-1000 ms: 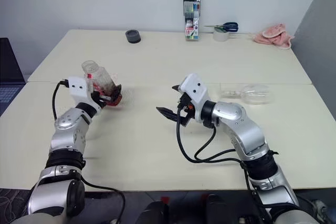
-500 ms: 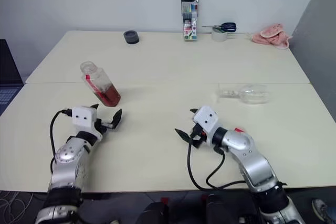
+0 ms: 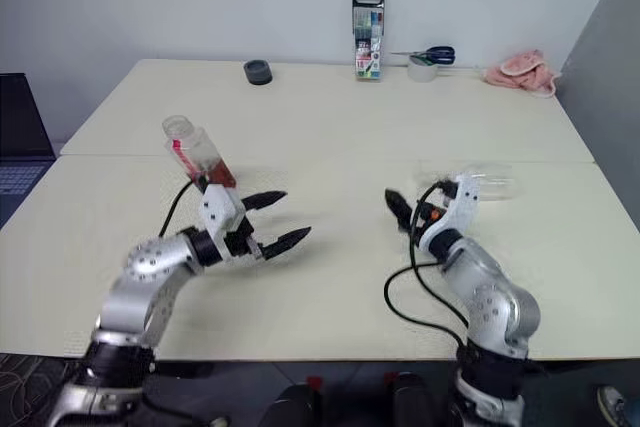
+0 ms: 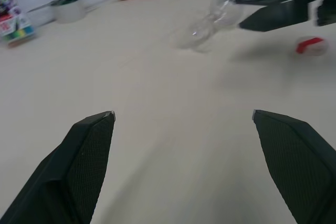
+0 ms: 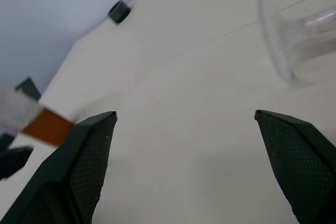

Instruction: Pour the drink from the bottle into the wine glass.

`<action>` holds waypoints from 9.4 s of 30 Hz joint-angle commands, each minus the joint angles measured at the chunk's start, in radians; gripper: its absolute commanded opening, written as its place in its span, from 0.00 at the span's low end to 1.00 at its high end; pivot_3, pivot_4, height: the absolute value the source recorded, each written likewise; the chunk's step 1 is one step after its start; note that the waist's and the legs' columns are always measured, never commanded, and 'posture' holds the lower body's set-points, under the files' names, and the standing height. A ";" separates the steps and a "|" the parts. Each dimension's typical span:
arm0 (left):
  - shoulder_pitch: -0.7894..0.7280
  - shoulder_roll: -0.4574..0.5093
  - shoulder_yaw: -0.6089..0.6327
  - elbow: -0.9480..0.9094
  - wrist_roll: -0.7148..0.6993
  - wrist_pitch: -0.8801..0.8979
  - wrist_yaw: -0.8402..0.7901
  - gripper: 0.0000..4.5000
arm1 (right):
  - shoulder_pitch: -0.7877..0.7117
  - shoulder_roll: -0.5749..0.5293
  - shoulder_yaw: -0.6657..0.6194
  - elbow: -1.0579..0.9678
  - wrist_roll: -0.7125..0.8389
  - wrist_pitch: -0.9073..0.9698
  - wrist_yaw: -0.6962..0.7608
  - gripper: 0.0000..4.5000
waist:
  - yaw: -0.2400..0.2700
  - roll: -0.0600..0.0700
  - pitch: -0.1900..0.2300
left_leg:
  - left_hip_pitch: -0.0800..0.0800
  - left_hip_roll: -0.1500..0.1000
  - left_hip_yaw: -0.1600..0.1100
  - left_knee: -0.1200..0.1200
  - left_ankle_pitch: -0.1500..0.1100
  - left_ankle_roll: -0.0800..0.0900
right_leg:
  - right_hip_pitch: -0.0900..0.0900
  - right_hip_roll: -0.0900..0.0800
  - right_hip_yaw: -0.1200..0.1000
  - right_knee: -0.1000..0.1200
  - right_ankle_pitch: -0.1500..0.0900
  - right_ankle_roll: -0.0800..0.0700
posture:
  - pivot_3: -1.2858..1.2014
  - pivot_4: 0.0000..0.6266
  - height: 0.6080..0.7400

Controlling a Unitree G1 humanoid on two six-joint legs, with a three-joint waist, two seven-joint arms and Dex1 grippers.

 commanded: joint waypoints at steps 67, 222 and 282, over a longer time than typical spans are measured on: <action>0.167 0.026 0.177 -0.163 -0.021 0.182 0.181 1.00 | -0.290 -0.183 0.570 0.819 -0.529 -1.155 0.388 0.05 | -0.053 0.005 0.001 | 0.001 0.002 0.003 -0.002 0.000 0.001 | -0.002 0.001 0.003 -0.001 0.000 0.000 | 0.52 0.24 1.00; -0.591 0.009 -0.102 0.573 0.572 -0.488 0.511 0.38 | -0.066 -0.541 0.443 -0.140 -0.209 -0.428 0.633 1.00 | -0.002 0.001 0.002 | -0.008 -0.002 -0.003 0.002 0.002 -0.003 | -0.003 -0.002 -0.003 -0.004 0.000 0.000 | 0.52 0.24 1.00; -1.014 0.129 -0.441 1.102 1.151 -0.943 1.064 0.38 | -0.074 -0.609 0.439 -0.148 -0.173 -0.376 0.596 1.00 | -0.013 0.001 0.003 | -0.010 -0.003 -0.003 0.002 0.001 0.000 | -0.005 -0.003 -0.003 -0.003 0.000 0.000 | 0.52 0.24 1.00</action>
